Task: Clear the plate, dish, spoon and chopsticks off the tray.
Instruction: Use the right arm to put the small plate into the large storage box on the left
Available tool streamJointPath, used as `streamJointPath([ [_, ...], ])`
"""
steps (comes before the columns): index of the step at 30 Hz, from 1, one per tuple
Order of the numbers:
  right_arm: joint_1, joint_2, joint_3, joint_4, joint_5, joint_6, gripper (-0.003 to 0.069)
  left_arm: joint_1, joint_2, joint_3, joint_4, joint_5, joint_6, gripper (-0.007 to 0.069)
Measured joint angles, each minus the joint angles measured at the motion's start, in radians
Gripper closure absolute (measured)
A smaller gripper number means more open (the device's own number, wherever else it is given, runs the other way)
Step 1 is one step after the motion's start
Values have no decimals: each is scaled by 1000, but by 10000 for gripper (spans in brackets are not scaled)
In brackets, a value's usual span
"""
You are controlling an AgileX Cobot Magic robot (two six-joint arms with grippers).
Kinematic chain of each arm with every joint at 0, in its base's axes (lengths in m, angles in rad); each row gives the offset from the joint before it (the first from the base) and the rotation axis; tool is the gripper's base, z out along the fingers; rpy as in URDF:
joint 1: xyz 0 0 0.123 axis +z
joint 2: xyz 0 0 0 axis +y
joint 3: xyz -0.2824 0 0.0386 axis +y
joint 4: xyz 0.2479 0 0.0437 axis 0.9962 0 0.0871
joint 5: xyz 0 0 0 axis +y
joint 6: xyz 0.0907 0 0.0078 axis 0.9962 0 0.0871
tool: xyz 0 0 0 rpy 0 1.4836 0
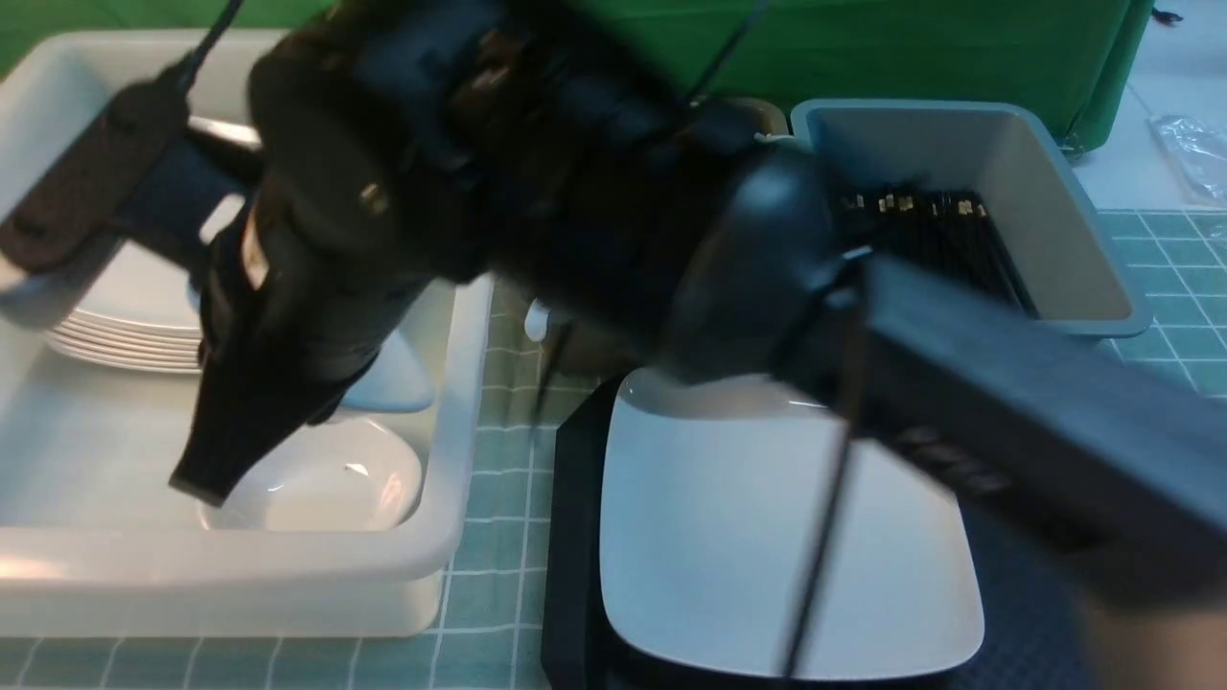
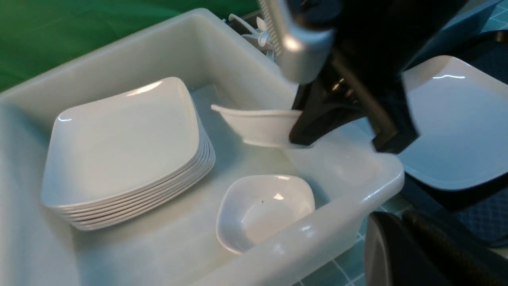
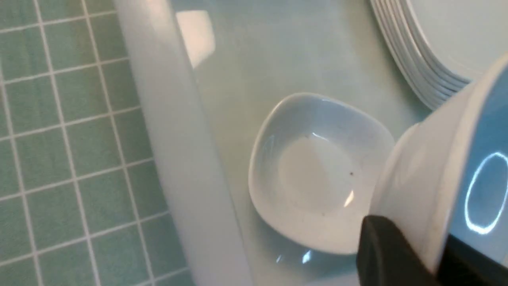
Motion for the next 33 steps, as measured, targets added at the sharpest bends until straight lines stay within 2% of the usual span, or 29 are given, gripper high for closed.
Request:
streamJointPath([
  [5, 0, 118, -112, 0, 8, -9, 597, 0, -18, 0, 1, 17, -2, 607],
  [20, 0, 207, -120, 16, -29, -9, 587, 0, -18, 0, 1, 9, 1, 607],
  [22, 0, 208, -110, 17, -31, -9, 545, 0, -18, 0, 0, 10, 1, 607],
  [24, 0, 209, -106, 20, -31, -5, 473, 0, -18, 0, -3, 10, 1, 607],
  [28, -1, 207, -105, 10, -36, 13, 324, 0, -18, 0, -4, 10, 1, 607],
  [29, -2, 204, -105, 1, -37, 18, 261, 0, -18, 0, -4, 10, 1, 607],
  [33, -2, 172, -104, 6, 11, 25, 200, 0, -18, 0, -9, 9, 9, 607],
])
